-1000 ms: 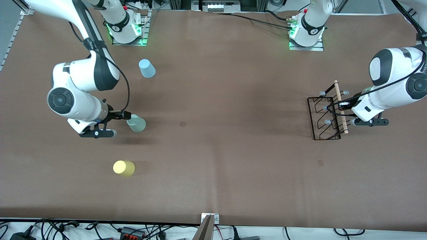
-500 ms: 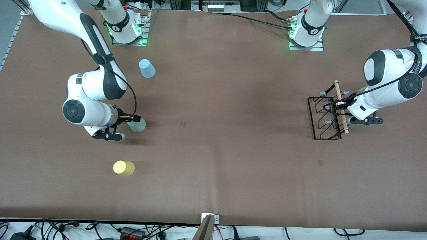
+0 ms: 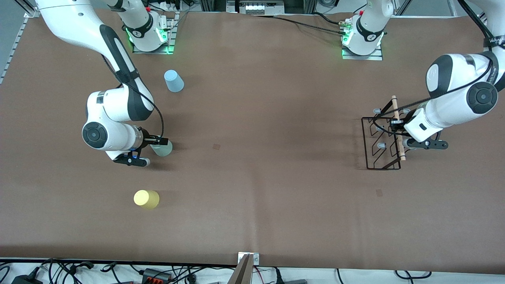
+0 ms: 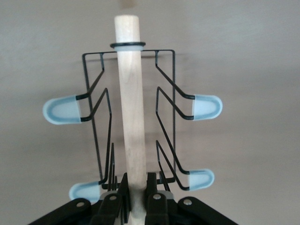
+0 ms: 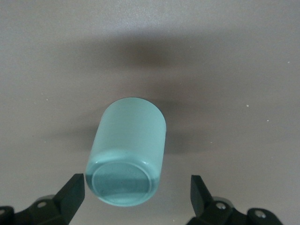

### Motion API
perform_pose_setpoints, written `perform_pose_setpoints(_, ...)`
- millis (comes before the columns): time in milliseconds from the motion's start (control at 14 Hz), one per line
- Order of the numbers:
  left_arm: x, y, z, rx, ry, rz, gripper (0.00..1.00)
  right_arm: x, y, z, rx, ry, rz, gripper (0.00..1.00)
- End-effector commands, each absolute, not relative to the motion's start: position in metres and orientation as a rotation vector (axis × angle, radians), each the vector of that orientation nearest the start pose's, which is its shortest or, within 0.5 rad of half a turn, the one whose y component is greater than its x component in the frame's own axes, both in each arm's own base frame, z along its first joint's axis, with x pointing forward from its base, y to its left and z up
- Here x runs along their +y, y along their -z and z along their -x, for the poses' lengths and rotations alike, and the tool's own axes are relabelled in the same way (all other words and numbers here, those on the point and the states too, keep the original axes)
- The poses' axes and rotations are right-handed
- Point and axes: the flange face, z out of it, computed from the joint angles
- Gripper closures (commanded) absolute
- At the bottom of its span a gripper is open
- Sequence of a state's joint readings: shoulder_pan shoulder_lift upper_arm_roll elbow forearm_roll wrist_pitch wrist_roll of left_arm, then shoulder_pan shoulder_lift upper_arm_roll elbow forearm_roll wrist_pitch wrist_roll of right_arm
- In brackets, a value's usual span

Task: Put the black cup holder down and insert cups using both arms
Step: 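Carry the black rack to the table middle with the left gripper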

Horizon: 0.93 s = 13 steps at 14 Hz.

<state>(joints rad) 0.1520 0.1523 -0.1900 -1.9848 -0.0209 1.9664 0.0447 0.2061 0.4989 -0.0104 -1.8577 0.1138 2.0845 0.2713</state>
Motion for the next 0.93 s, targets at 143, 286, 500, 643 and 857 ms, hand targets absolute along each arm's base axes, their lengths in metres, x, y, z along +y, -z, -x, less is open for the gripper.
perform_pose_setpoints(143, -0.118, -0.435, -0.583, 0.207, -0.290, 3.218, 1.00, 0.130, -0.219, -0.598, 0.273, -0.407, 3.072, 0.00)
perform_pose_setpoints(286, -0.177, -0.445, -0.572, 0.150, -0.282, 3.225, 1.00, 0.130, -0.216, -0.599, 0.277, -0.415, 3.069, 0.00)
perform_pose_setpoints(500, -0.258, -0.433, -0.558, 0.144, -0.349, 3.242, 1.00, 0.131, -0.210, -0.601, 0.292, -0.405, 3.057, 0.00)
perform_pose_setpoints(643, -0.312, -0.432, -0.553, 0.210, -0.360, 3.262, 1.00, 0.130, -0.212, -0.601, 0.300, -0.403, 3.055, 0.32)
perform_pose_setpoints(857, -0.358, -0.422, -0.549, 0.237, -0.372, 3.285, 1.00, 0.131, -0.235, -0.610, 0.264, -0.396, 3.050, 0.64)
